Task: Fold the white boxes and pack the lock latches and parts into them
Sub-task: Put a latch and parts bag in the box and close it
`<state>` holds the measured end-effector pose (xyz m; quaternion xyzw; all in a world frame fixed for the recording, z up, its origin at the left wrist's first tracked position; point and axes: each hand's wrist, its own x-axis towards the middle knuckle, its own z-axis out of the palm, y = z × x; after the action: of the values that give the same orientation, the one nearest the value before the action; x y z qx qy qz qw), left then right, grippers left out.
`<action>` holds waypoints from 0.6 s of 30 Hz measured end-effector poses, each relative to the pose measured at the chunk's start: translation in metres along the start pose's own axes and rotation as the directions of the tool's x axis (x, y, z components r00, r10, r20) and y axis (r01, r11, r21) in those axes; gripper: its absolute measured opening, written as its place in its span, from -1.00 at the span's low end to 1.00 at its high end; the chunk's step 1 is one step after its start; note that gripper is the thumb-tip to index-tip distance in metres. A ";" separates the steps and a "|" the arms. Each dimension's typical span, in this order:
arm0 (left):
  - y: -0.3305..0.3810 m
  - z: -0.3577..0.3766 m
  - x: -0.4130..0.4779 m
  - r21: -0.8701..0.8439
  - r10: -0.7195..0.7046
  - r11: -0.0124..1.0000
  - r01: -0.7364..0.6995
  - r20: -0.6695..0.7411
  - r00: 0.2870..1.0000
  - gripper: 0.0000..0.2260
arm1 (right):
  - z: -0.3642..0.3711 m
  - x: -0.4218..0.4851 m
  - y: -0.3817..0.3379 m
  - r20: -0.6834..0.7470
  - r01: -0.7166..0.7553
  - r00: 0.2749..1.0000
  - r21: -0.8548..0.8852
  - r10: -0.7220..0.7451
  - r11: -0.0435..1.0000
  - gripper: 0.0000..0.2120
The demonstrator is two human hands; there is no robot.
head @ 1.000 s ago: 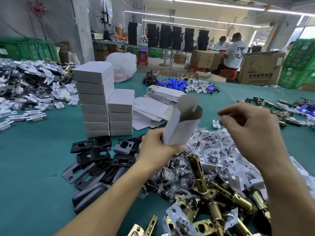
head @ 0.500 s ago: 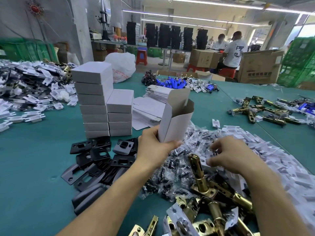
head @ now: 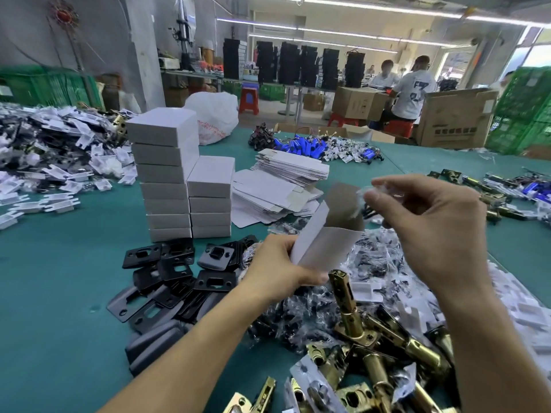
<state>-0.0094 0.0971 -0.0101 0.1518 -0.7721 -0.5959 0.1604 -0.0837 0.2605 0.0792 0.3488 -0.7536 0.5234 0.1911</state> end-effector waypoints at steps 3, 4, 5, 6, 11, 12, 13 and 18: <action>0.000 -0.001 0.000 -0.005 0.014 1.000 -0.014 0.049 0.999 -0.76 | 0.010 -0.002 0.003 0.111 0.021 0.994 -0.039 -0.016 0.999 -0.76; -0.001 -0.001 0.000 -0.003 0.018 1.000 -0.018 0.061 0.998 -0.76 | 0.012 -0.003 0.004 0.167 0.039 0.986 -0.068 -0.027 0.997 -0.76; -0.001 -0.001 0.001 -0.003 0.021 1.000 -0.020 0.069 0.997 -0.76 | 0.014 -0.004 0.004 0.209 0.060 0.977 -0.085 -0.041 0.995 -0.75; -0.002 -0.001 0.001 -0.002 0.020 1.000 -0.020 0.072 0.997 -0.76 | 0.016 -0.005 0.004 0.235 0.075 0.971 -0.081 -0.054 0.994 -0.74; -0.002 -0.001 0.002 0.017 -0.007 1.000 0.006 0.079 0.997 -0.72 | 0.017 -0.005 0.008 0.215 0.071 0.975 -0.028 -0.063 0.997 -0.79; -0.002 -0.001 0.002 0.022 -0.007 1.000 0.005 0.086 0.996 -0.73 | 0.018 -0.005 0.009 0.223 0.067 0.973 -0.027 -0.060 0.997 -0.78; -0.002 -0.001 0.002 0.023 -0.007 1.000 0.005 0.092 0.996 -0.73 | 0.019 -0.005 0.009 0.245 0.061 0.968 -0.034 -0.051 0.998 -0.79; -0.002 0.000 0.002 0.016 -0.022 1.000 0.020 0.100 0.995 -0.74 | 0.023 -0.007 0.014 0.386 0.109 0.922 -0.207 -0.021 0.972 -0.82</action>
<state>-0.0113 0.0953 -0.0119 0.1311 -0.7819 -0.5987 0.1141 -0.0875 0.2440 0.0568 0.4450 -0.8185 0.3503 0.0965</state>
